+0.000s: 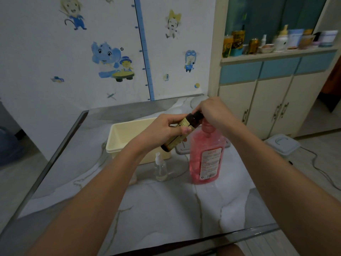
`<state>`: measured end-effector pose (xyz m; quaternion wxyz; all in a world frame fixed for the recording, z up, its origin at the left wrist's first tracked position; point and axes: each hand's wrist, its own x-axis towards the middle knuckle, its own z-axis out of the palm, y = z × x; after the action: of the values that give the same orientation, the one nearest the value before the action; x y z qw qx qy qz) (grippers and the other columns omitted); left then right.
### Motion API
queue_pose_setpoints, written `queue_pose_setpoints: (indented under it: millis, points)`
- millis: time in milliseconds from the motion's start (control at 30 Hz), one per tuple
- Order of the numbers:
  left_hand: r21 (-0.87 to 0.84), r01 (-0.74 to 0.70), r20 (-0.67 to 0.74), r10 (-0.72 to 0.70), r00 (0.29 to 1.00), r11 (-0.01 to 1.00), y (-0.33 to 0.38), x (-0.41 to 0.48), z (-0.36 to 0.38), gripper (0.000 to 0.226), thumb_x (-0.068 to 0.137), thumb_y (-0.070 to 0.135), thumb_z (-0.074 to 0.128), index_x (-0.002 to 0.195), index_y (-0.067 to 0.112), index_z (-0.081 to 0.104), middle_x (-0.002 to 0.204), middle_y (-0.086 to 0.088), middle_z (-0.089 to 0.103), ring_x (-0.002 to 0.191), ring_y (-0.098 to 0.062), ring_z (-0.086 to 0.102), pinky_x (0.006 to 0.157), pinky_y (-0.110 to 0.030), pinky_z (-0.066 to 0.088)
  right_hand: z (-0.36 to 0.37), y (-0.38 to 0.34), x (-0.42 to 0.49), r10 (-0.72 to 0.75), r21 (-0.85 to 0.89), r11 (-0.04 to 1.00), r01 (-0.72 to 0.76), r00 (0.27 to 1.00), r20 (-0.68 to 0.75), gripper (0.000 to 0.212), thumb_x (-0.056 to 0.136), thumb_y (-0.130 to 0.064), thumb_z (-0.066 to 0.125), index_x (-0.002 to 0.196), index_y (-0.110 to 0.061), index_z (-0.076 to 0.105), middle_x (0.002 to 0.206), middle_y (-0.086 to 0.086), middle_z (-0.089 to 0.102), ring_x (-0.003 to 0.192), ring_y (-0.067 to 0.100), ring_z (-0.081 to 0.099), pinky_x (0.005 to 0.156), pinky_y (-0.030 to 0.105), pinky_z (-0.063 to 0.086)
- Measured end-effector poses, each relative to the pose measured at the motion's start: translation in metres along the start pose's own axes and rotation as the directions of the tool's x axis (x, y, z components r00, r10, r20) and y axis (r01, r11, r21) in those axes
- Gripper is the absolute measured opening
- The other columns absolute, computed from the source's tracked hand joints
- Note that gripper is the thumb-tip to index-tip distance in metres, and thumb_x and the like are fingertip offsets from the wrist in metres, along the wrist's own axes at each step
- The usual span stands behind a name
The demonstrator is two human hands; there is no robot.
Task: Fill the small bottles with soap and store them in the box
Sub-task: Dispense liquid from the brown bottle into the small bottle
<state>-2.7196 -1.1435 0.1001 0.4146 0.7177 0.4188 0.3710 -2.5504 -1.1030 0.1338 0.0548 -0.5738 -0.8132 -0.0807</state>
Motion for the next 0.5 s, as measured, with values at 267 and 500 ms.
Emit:
queue_pose_setpoints:
  millis: [267,500]
  points:
    - [0.002,0.037,-0.012,-0.037,0.999,0.999,-0.010,0.001,0.005,0.040,0.088,0.007,0.064,0.127,0.017,0.062,0.092,-0.005,0.069,0.074,-0.015,0.066,0.068,-0.025,0.054,0.017,-0.002,0.004,0.056,0.006,0.998,-0.056,0.998,0.016,0.042,0.073,-0.016,0.079,0.114,-0.017,0.068,0.111,0.008,0.064,0.104,0.023,0.058,0.091,0.033,0.049]
    - [0.009,0.006,-0.013,-0.006,1.000,1.000,-0.002,0.001,0.001,0.040,0.088,0.009,0.065,0.126,0.022,0.064,0.108,-0.013,0.070,0.080,-0.020,0.068,0.077,-0.032,0.057,-0.001,0.000,-0.002,0.011,-0.046,0.999,-0.010,1.000,0.012,0.038,0.074,-0.017,0.078,0.110,-0.017,0.068,0.097,0.002,0.071,0.085,0.016,0.061,0.084,0.028,0.050]
